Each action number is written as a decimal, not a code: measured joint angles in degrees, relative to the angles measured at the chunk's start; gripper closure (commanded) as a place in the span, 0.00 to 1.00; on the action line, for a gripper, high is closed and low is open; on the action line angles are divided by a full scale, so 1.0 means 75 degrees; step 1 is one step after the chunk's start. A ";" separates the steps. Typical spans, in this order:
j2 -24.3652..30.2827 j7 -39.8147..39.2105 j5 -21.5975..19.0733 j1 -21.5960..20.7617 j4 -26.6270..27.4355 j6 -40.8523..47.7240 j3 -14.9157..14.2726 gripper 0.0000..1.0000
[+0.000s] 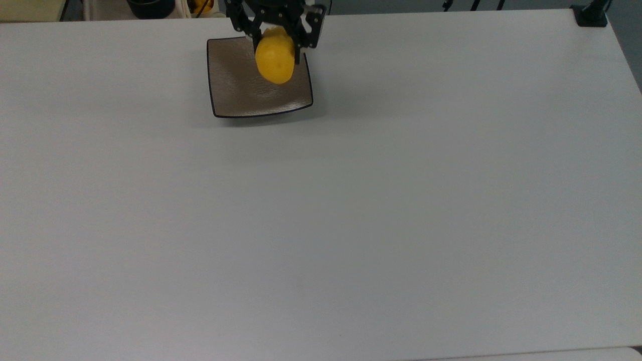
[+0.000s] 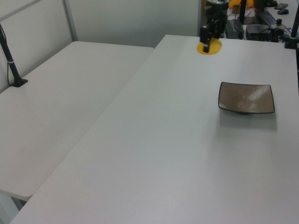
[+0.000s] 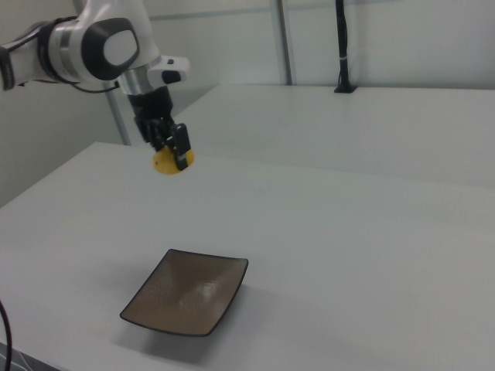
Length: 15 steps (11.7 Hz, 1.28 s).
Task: Put potatoes on a ceramic plate
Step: 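Carry the held potato over the brown plate and lower it, then open the gripper to release the potato onto the plate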
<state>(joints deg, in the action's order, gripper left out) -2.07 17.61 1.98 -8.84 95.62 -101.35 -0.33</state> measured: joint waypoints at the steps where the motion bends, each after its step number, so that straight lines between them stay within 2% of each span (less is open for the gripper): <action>1: 0.0332 -0.0689 -0.0126 -0.0008 0.0369 0.0293 0.0072 0.71; 4: 0.1267 -0.2524 -0.0434 -0.0027 0.1785 0.0472 0.0084 0.71; 6: 0.1638 -0.3178 -0.0435 -0.0016 0.2717 0.0469 0.0072 0.71; 9: 0.1815 -0.3748 -0.0436 0.0195 0.3788 0.0153 0.0049 0.71; 12: 0.1865 -0.3833 -0.0414 0.0542 0.4843 -0.1422 0.0040 0.71; 15: 0.1844 -0.4151 -0.0374 0.1141 0.5545 -0.3093 0.0033 0.71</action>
<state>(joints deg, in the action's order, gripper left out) 11.76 -13.52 -0.82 -0.27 137.20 -124.55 -0.09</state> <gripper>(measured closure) 0.352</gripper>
